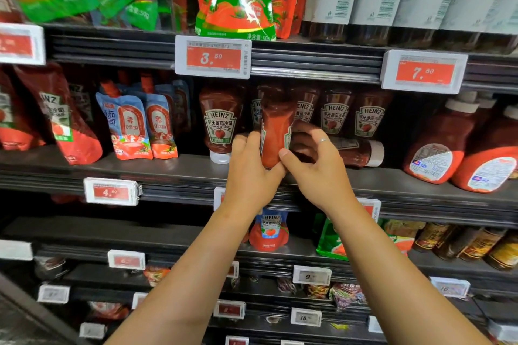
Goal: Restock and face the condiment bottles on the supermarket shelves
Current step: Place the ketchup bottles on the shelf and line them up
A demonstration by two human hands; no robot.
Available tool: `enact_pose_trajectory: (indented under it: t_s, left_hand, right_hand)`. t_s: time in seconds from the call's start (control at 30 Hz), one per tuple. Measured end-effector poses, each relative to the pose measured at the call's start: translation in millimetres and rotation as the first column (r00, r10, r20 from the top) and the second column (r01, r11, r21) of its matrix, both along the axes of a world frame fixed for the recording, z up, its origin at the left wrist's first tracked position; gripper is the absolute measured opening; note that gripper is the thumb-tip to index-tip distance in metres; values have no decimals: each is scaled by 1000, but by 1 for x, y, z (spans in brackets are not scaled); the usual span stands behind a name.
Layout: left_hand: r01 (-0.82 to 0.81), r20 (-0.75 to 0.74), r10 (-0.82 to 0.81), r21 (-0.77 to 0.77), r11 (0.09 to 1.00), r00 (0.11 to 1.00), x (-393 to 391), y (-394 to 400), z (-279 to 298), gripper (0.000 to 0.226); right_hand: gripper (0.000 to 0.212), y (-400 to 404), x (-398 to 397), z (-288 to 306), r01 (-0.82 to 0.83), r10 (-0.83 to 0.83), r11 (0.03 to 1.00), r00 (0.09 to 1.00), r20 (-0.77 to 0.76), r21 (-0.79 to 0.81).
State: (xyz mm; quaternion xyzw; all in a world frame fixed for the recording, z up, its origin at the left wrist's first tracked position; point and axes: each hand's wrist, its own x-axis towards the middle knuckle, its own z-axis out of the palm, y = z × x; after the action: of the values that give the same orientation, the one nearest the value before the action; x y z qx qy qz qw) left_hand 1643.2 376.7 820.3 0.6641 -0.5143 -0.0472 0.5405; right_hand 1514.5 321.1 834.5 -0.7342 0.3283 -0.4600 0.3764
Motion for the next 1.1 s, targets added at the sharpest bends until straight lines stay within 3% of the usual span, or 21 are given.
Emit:
enact_pose_trajectory:
  t_s: [0.1,0.23,0.33,0.43,0.53,0.67,0.97,1.1]
  left_hand:
    - [91,-66,-89,29,995,994,4,1,2,34]
    - [169,-101,-164,51,984,981,7,9,7,36]
    - [-74,-3,74,-80,994,997,16,25,10,36]
    - [-328,13,336,-178,928,942,36,35,15,43]
    - [-405,37,405,15,914,914,53,25,17,74]
    - [-327,79,317,224,918,945,66,6,14,88]
    - [-351,192,313,222,909,930,82,-2,6,54]
    - [-330,170,296,229,916,940,86,-3,4,54]
  right_hand:
    - [52,-5,6,0,-103,100,987,995,28,125]
    - [51,-13,13,1,-16,25,994,996,-80,113]
    - [51,-10,15,2,96,-90,994,989,-119,46]
    - [53,-6,25,2,187,-185,982,967,-175,-5]
    - [55,-2,40,3,252,-259,966,931,-258,-63]
    - [54,-1,51,-2,252,-257,966,897,-358,-62]
    - [50,-14,66,1,311,-352,936,822,-449,-164]
    - [55,-12,71,-2,318,-378,925,813,-442,-206]
